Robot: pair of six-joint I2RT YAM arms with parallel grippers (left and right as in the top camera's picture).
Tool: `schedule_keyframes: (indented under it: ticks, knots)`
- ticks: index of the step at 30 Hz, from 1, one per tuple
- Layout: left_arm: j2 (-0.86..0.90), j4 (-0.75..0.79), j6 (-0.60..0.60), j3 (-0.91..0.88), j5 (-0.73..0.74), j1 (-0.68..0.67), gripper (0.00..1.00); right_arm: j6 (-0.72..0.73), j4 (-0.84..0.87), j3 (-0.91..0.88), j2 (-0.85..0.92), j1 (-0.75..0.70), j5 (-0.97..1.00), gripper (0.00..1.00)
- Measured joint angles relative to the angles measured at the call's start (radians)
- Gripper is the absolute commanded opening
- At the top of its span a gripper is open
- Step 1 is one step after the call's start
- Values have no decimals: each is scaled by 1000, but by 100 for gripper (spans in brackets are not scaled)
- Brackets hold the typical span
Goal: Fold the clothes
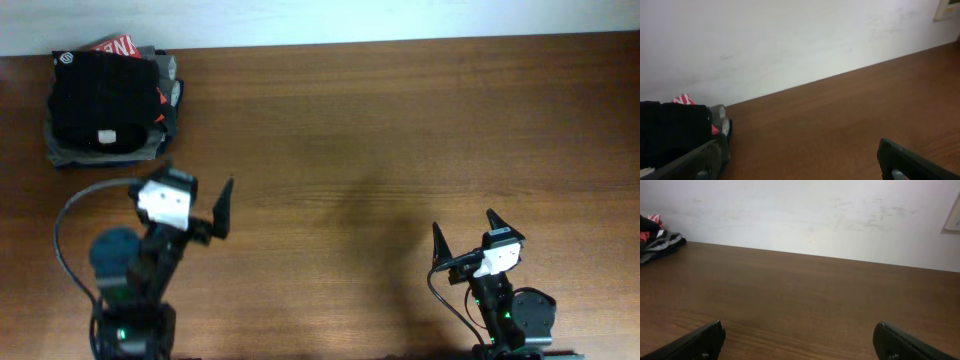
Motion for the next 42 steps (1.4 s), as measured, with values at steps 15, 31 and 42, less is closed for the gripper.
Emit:
schedule_keyframes:
  ticks: [15, 31, 42]
  knots:
    - [-389, 123, 7, -356, -58, 0, 99, 0, 0, 0, 0, 0, 0, 99]
    - [-658, 74, 8, -479, -121, 0, 99, 1, 0, 0, 0, 0, 0, 99]
    - [-664, -93, 7, -486, -256, 0, 99, 1, 0, 0, 0, 0, 0, 99]
